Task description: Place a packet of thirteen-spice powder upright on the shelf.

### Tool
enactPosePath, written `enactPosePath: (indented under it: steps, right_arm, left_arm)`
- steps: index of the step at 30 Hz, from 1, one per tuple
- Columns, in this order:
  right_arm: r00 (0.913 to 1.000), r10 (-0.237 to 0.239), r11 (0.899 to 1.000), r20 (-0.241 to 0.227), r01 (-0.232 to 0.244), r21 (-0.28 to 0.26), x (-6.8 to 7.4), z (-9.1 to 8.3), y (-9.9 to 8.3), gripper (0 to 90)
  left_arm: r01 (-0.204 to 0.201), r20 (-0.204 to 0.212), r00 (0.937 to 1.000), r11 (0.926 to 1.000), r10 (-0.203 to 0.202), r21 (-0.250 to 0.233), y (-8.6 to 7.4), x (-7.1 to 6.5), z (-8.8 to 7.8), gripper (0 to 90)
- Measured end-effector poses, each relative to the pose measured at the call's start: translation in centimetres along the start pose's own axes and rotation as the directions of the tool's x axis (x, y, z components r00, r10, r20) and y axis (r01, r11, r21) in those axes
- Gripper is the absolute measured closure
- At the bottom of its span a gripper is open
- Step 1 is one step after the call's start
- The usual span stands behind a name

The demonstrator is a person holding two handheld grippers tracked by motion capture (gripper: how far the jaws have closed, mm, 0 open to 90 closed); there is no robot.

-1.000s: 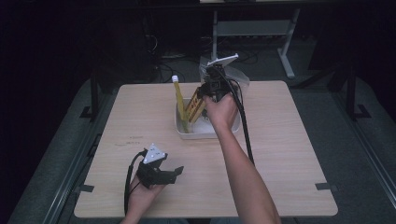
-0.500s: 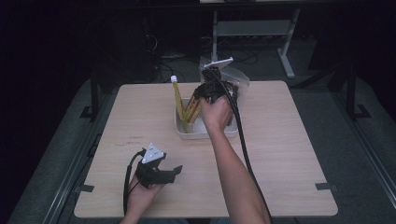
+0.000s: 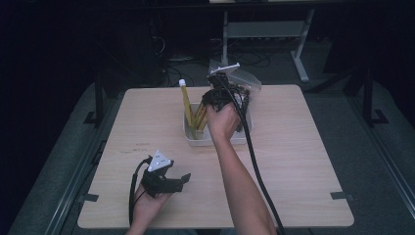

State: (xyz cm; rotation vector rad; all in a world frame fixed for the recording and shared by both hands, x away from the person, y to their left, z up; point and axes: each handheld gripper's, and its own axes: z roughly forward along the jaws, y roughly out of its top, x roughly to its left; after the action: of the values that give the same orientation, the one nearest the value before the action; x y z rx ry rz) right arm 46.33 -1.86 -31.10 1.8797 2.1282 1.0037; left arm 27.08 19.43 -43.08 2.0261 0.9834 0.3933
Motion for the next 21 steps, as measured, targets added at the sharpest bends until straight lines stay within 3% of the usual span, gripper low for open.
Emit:
enactPosePath:
  steps: [5,8,21]
  right_arm:
    - [1.0,-0.008,1.0,0.001,0.008,-0.004,0.04,-0.03,-0.18,65.5]
    - [0.9996,-0.01,1.0,-0.027,0.01,0.007,0.11,-0.12,-0.3,62.3]
    - [0.9975,-0.029,0.999,-0.064,0.031,0.022,0.63,0.06,-0.94,58.6]
  left_arm:
    - [0.001,0.0,1.0,1.0,-0.001,0.0,0.01,0.0,-0.02,20.2]
    - [-0.003,0.001,1.0,1.0,0.003,0.002,0.01,-0.09,0.02,20.1]
    - [-0.008,0.002,1.0,1.0,0.008,0.001,0.01,-0.25,-0.05,20.2]
